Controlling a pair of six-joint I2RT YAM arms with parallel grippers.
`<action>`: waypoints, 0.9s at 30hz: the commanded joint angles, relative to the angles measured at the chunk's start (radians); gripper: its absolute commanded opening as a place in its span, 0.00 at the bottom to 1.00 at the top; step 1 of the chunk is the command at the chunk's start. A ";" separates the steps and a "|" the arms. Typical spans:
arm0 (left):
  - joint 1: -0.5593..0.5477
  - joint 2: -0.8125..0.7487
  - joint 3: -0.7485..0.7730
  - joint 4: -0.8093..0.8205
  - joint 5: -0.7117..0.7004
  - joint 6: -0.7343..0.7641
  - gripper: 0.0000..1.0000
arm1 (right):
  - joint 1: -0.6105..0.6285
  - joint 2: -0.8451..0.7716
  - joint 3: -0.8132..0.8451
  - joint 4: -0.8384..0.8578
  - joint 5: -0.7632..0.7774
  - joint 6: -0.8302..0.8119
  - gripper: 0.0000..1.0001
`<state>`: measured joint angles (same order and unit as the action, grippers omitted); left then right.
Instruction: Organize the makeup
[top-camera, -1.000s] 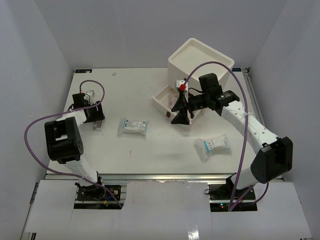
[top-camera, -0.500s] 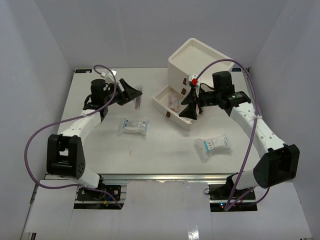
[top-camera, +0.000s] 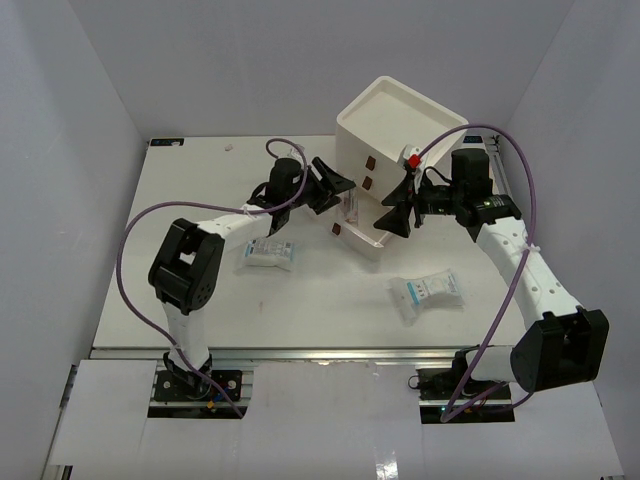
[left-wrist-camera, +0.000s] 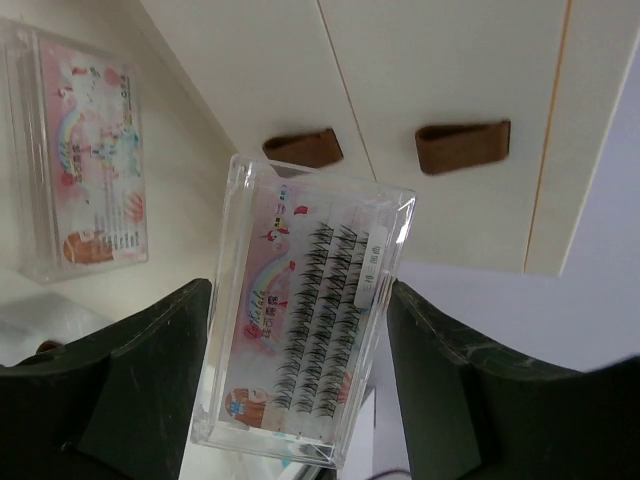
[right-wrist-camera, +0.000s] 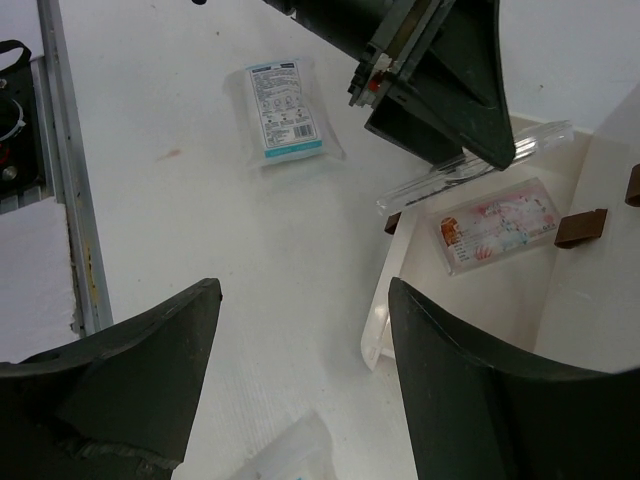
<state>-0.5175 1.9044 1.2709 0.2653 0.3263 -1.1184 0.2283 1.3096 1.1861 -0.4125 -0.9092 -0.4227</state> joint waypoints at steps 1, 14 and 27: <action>-0.041 0.018 0.077 0.005 -0.226 -0.116 0.22 | -0.007 -0.015 -0.011 0.050 -0.013 0.024 0.74; -0.072 0.084 0.139 0.032 -0.263 -0.138 0.82 | -0.009 -0.003 -0.028 0.060 0.026 0.016 0.75; -0.072 -0.004 0.073 0.079 -0.276 -0.018 0.98 | -0.009 0.012 -0.029 0.060 0.060 0.003 0.75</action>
<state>-0.5864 2.0077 1.3726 0.2938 0.0738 -1.1994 0.2237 1.3220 1.1629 -0.3855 -0.8611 -0.4071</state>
